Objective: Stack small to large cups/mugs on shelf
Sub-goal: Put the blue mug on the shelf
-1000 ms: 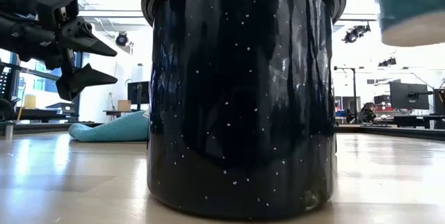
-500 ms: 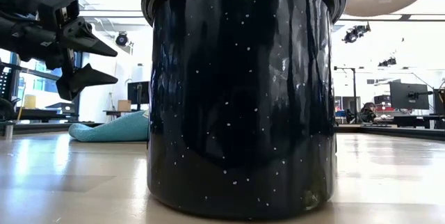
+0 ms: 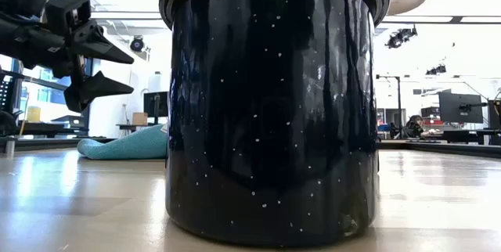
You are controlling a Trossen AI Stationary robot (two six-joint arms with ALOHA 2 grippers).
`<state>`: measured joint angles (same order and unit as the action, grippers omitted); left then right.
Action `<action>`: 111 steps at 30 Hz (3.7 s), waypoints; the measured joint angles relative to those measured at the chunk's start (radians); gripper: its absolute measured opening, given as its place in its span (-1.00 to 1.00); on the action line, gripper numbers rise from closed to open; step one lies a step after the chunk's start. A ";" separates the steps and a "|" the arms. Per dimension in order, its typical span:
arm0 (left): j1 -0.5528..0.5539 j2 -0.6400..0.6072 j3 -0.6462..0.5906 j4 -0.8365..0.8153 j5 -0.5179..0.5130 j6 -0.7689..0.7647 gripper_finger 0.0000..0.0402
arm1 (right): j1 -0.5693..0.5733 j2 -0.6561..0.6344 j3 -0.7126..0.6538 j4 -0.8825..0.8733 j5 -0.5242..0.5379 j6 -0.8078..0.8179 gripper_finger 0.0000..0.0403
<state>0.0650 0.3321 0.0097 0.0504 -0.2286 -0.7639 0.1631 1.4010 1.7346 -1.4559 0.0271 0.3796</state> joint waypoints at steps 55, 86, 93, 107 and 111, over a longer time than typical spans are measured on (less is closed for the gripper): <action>0.000 0.001 0.000 0.004 -0.044 0.000 0.35 | -0.602 0.479 0.555 -0.064 -0.155 -0.571 -1.00; 0.000 0.001 0.000 0.005 -0.055 0.000 0.35 | -0.677 0.513 0.554 0.129 -0.156 -0.590 -1.00; 0.000 0.001 0.000 0.005 -0.055 0.000 0.35 | -0.720 0.512 0.554 0.115 -0.160 -0.603 -1.00; 0.000 0.000 0.000 0.005 -0.055 0.000 0.35 | -0.800 0.513 0.554 0.110 -0.221 -0.677 -1.00; 0.000 0.000 0.000 0.005 -0.055 0.000 0.35 | -0.801 0.523 0.554 0.106 -0.252 -0.669 -1.00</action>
<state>0.0650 0.3325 0.0096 0.0555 -0.2834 -0.7643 -0.6382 1.9235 2.2890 -1.3495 -0.2247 -0.2893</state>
